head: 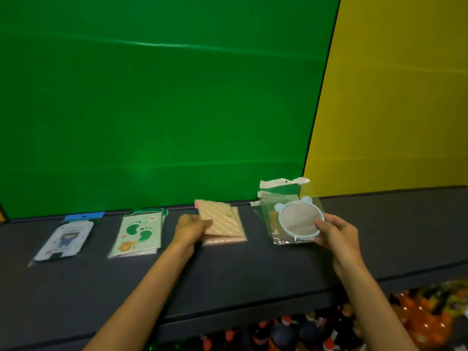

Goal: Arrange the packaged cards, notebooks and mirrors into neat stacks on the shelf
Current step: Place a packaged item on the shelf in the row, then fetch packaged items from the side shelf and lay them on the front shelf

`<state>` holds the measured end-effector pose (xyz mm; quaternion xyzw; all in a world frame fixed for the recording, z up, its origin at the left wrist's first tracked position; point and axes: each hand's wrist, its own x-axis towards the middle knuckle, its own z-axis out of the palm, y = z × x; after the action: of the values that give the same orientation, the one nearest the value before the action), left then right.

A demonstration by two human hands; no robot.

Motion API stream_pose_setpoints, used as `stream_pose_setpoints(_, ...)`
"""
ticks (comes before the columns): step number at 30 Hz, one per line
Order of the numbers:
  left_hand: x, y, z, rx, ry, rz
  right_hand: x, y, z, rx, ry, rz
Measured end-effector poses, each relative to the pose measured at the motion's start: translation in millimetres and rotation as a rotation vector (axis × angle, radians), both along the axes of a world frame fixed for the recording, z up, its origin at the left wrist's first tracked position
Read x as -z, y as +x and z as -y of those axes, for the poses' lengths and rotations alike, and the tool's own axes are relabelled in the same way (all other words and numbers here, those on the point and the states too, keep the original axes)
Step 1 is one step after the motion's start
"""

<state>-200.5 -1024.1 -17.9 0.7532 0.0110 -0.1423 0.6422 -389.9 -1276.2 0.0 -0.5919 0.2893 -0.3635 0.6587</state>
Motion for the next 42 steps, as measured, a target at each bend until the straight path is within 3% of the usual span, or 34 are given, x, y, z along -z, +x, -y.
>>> stream_pose_setpoints(5, 5.6, -6.0, 9.0, -0.012, 0.427, 0.242, 8.2, 14.9, 36.6, -0.002, 0.009, -0.023)
stream_pose_setpoints(14, 12.3, -14.3, 3.7, -0.022, 0.819, 0.541, 25.8, 44.3, 55.9, -0.03, -0.07, -0.123)
stream_pose_setpoints(20, -10.2, -44.9, 3.4, 0.055, 0.916, 0.792, 38.5, 46.2, 61.5, -0.009, -0.394, -0.336)
stream_pose_setpoints(24, -17.0, -61.5, -0.1, 0.114, 1.019, 0.83, 47.5, 48.4, 64.9, -0.056, -0.671, -0.47)
stream_pose_setpoints(29, -18.6, -80.1, -14.2, 0.098, 1.057, 0.848, 42.6, 44.3, 56.3, -0.018, -0.837, -0.576)
stream_pose_setpoints(35, -23.6, -93.1, -43.9, 0.057, 1.069, 0.829, 32.2, 49.6, 20.2, 0.001, -1.098, -0.535)
stream_pose_setpoints(42, -25.1, -105.2, -103.2, 0.011, 1.118, 0.793, 28.5, 69.8, -70.2, -0.331, -1.236, -0.34)
